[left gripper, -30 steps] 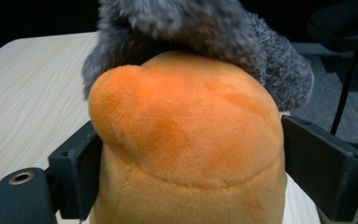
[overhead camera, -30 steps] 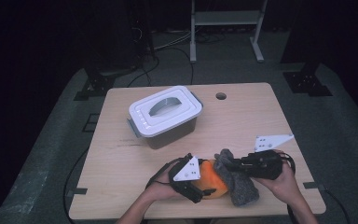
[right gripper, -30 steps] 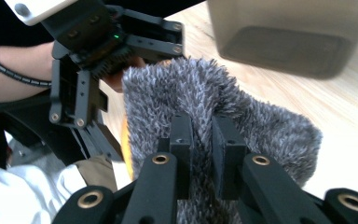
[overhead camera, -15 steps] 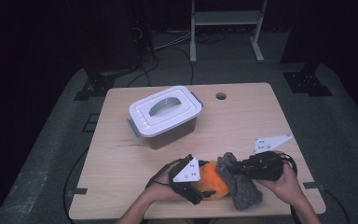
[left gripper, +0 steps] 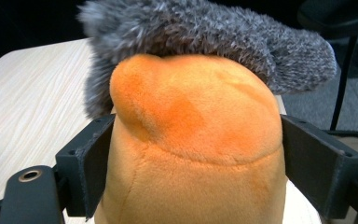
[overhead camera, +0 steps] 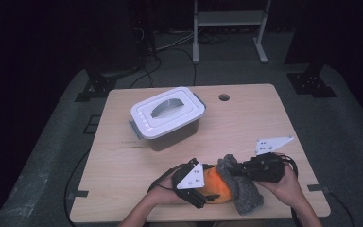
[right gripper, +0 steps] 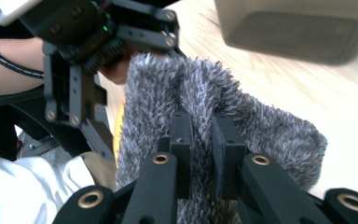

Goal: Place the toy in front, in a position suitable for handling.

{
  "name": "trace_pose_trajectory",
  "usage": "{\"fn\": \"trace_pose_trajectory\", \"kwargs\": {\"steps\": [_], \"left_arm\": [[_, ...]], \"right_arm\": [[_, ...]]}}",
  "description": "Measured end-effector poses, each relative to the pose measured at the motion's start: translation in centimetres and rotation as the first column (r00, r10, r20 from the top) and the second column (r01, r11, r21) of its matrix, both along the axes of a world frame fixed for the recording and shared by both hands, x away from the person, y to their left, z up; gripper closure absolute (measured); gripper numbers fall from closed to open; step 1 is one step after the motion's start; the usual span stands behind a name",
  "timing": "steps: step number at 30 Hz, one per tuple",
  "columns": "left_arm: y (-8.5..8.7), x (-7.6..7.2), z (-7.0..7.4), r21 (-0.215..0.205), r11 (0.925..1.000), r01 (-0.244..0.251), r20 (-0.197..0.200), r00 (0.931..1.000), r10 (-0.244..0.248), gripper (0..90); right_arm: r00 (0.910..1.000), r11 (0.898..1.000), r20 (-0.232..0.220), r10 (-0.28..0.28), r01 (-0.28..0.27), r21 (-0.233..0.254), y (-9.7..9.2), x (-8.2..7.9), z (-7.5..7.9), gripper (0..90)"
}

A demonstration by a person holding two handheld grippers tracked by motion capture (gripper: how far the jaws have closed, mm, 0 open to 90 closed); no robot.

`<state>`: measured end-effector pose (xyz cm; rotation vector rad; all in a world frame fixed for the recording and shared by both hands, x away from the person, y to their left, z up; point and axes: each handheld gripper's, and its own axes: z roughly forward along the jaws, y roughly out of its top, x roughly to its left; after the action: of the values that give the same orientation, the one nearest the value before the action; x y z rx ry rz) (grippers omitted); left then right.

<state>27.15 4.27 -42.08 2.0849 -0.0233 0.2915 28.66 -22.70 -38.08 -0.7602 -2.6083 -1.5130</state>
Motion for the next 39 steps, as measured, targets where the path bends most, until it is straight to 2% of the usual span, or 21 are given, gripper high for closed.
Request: {"fn": "trace_pose_trajectory", "kwargs": {"steps": [4,7,11,14,16,22,24,27,30,35,39], "left_arm": [[0.6,0.6,0.0,-0.019,0.9995,-0.023,-0.037,0.9991,0.022,15.9],[0.9,1.0,0.0,-0.034,0.9985,-0.042,-0.066,0.9971,0.040,15.8],[1.4,1.4,-0.1,-0.057,0.9961,-0.068,-0.108,0.9923,0.061,15.6],[1.6,1.7,-0.1,-0.064,0.9945,-0.083,-0.122,0.9897,0.075,15.6],[1.8,1.8,-0.1,-0.062,0.9943,-0.087,-0.129,0.9885,0.079,15.6],[2.1,2.3,-0.2,-0.079,0.9907,-0.111,-0.171,0.9805,0.096,15.2],[2.1,2.3,-0.2,-0.077,0.9913,-0.107,-0.177,0.9799,0.092,14.8],[1.9,2.2,-0.2,-0.077,0.9919,-0.102,-0.171,0.9815,0.087,14.1],[2.0,2.2,-0.2,-0.077,0.9903,-0.116,-0.168,0.9806,0.101,14.1],[2.3,2.5,-0.1,-0.083,0.9870,-0.137,-0.181,0.9760,0.120,14.2],[2.2,2.4,-0.1,-0.078,0.9895,-0.122,-0.188,0.9765,0.106,14.5]], "right_arm": [[0.9988,1.000,-0.045,-0.016,0.016,0.006,-1.1,0.6,-0.9,79.8],[0.9978,1.000,-0.060,-0.030,0.030,-0.002,-1.8,0.8,-1.4,79.7],[0.9980,0.999,-0.050,-0.039,0.039,-0.006,-2.0,0.6,-1.1,79.8],[0.9993,1.000,-0.024,-0.030,0.030,-0.010,-1.6,0.3,-0.6,79.9],[0.9994,1.000,-0.022,-0.026,0.026,-0.016,-1.4,0.3,-0.6,79.9],[0.9971,0.999,-0.061,-0.046,0.045,-0.018,-2.2,0.8,-1.6,79.9],[0.9966,0.999,-0.063,-0.052,0.052,-0.007,-2.4,0.9,-1.6,79.9],[0.9989,0.999,-0.031,-0.035,0.036,0.019,-1.8,0.4,-0.6,79.9],[0.9998,1.000,-0.006,-0.019,0.019,-0.008,-1.0,0.1,-0.2,79.9],[0.9983,1.000,-0.055,-0.022,0.022,0.001,-1.5,0.6,-1.4,79.9],[0.9984,0.999,-0.041,-0.039,0.038,-0.014,-1.8,0.5,-1.1,79.9]]}}
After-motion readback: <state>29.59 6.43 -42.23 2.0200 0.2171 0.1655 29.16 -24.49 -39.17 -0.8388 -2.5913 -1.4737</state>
